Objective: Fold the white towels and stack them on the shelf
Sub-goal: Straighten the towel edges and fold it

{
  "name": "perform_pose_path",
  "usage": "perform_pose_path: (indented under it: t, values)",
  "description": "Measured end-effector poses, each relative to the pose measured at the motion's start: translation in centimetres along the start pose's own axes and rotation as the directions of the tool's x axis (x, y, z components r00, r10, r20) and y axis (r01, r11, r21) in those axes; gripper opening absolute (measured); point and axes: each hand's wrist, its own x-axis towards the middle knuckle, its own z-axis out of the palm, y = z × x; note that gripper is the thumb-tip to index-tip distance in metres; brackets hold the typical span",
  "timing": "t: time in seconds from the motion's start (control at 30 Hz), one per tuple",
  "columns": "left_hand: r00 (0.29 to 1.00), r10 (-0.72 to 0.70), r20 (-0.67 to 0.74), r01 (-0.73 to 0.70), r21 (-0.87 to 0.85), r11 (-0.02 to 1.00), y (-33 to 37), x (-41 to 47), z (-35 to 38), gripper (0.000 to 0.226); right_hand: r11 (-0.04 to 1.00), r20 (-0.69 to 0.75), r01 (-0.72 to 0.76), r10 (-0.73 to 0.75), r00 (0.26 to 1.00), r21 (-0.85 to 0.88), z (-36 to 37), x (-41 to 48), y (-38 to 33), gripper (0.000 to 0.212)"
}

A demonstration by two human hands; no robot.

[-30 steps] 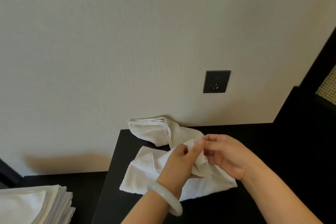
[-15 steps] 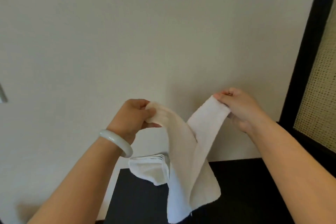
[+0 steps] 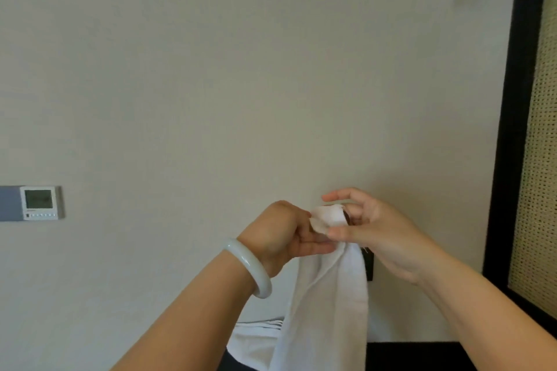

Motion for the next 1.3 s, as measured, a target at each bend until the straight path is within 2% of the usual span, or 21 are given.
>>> perform_pose_path:
  t: [0.07, 0.17, 0.2, 0.27, 0.33, 0.4, 0.43, 0.5, 0.67, 0.87, 0.97, 1.07, 1.13, 1.2, 1.27, 1.3]
  values:
    - [0.998, -0.003, 0.061, 0.006, -0.059, 0.998, 0.1, -0.4, 0.0, 0.055, 0.975, 0.04, 0.05, -0.042, 0.998, -0.217, 0.4, -0.6, -0.3, 0.063]
    - [0.997, 0.017, 0.07, -0.012, -0.066, 0.998, -0.2, -0.6, 0.4, 0.052, 0.908, -0.143, 0.12, -0.192, 0.971, -0.402, 0.8, -0.2, -0.2, 0.05]
    - [0.999, 0.03, 0.029, -0.03, 0.008, 1.0, -0.5, -0.6, 0.5, 0.042, 0.905, -0.202, 0.135, -0.232, 0.952, -0.403, 0.7, 0.1, -0.3, 0.044]
    - [0.987, 0.13, -0.096, -0.1, 0.269, 0.958, -1.1, -0.4, 0.6, 0.019, 0.94, -0.275, 0.169, -0.254, 0.927, -0.295, 0.2, 0.5, -0.5, 0.045]
    - [0.942, 0.28, -0.187, -0.121, 0.589, 0.799, -1.8, 0.0, 0.2, 0.002, 0.961, -0.304, 0.193, -0.248, 0.92, -0.198, -0.4, 0.7, -0.6, 0.054]
    - [0.899, 0.382, -0.214, -0.088, 0.767, 0.636, -2.7, 0.5, -0.5, 0.016, 0.95, -0.287, 0.213, -0.275, 0.917, -0.229, -0.9, 0.8, -0.4, 0.05]
    - [0.89, 0.403, -0.214, -0.085, 0.79, 0.608, -3.3, 0.7, -0.9, 0.02, 0.944, -0.262, 0.215, -0.28, 0.923, -0.252, -1.0, 0.8, -0.3, 0.042]
    - [0.887, 0.416, -0.2, -0.103, 0.792, 0.601, -4.6, 0.9, -1.6, 0.023, 0.938, -0.229, 0.199, -0.268, 0.936, -0.283, -1.2, 0.8, 0.1, 0.033]
    - [0.884, 0.401, -0.24, -0.07, 0.781, 0.62, -7.4, 0.9, -3.8, 0.013, 0.924, -0.287, 0.181, -0.284, 0.915, -0.337, -2.0, 0.9, 0.4, 0.035]
    - [0.94, 0.258, -0.225, 0.0, 0.753, 0.658, -11.0, -0.1, -6.5, 0.015, 0.933, -0.385, 0.261, -0.342, 0.857, -0.248, -3.8, 1.1, -0.9, 0.031]
    - [0.956, 0.228, -0.186, 0.003, 0.782, 0.623, -12.8, 0.1, -6.1, 0.017, 0.937, -0.411, 0.275, -0.342, 0.845, -0.215, -4.4, 1.5, -1.2, 0.028]
    - [0.946, 0.188, -0.265, 0.118, 0.819, 0.561, -14.5, 1.2, -5.3, 0.026, 0.945, -0.428, 0.262, -0.323, 0.844, -0.197, -4.6, 1.8, -1.1, 0.026]
    - [0.931, 0.113, -0.346, 0.234, 0.805, 0.545, -15.7, 1.8, -5.5, 0.019, 0.952, -0.452, 0.251, -0.305, 0.838, -0.176, -5.0, 1.7, -1.0, 0.026]
    - [0.894, -0.037, -0.446, 0.38, 0.714, 0.589, -16.3, 1.8, -6.5, 0.012, 0.96, -0.492, 0.217, -0.278, 0.825, -0.178, -6.1, 1.4, -0.7, 0.025]
    - [0.831, -0.208, -0.516, 0.468, 0.445, 0.764, -15.7, 1.5, -8.1, 0.014, 0.972, -0.535, 0.119, -0.211, 0.818, -0.202, -8.0, 0.8, 0.1, 0.024]
    - [0.809, -0.279, -0.517, 0.454, 0.249, 0.855, -14.9, 1.6, -9.0, 0.015, 0.978, -0.558, 0.026, -0.138, 0.818, -0.205, -9.2, 0.4, 0.8, 0.021]
